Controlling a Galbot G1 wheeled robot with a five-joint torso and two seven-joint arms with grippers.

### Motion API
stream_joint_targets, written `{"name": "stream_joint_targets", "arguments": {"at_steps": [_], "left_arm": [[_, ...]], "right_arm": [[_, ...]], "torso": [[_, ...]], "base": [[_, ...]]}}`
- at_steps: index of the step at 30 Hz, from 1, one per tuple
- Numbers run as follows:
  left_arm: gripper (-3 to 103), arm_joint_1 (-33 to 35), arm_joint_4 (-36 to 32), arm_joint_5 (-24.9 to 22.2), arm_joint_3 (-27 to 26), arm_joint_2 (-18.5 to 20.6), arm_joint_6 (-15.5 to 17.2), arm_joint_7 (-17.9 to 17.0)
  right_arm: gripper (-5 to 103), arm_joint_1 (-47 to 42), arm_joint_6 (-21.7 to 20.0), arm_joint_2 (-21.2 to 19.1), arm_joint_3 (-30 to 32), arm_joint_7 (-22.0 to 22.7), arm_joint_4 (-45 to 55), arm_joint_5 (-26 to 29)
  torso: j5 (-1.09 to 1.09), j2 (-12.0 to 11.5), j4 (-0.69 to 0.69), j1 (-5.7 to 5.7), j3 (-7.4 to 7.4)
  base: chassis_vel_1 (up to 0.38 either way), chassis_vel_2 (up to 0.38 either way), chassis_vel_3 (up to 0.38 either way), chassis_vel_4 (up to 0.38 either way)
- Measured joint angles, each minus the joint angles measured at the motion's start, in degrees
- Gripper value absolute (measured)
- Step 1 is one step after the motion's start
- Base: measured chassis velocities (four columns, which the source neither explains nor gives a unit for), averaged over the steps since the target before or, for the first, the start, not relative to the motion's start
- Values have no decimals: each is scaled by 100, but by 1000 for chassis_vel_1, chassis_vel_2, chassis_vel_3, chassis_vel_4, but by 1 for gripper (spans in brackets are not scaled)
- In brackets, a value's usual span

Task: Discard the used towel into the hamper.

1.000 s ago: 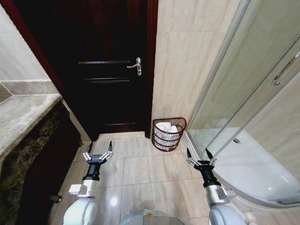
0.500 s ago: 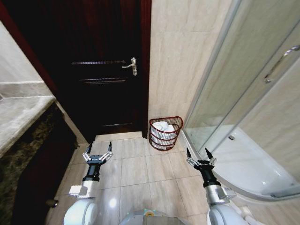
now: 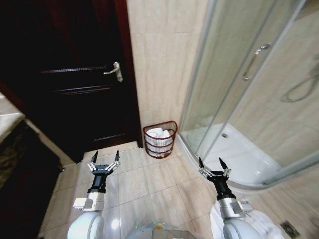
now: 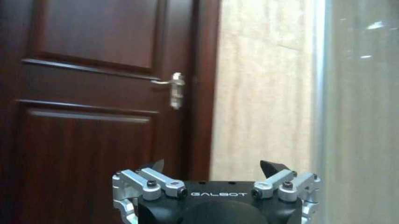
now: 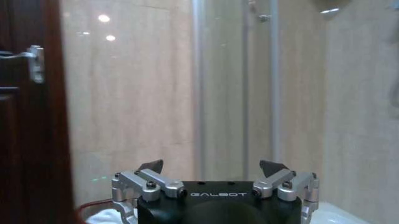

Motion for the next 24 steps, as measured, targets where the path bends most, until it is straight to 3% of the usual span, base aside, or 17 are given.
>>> {"name": "stream_joint_targets", "arguments": {"at_steps": [24], "left_arm": [[100, 44, 18, 221, 85, -58, 47, -100]], "right_arm": [[100, -129, 119, 45, 9, 44, 106, -4]], "torso": [[0, -165, 1, -72, -93]], "base": [[-125, -125, -132, -124]]}}
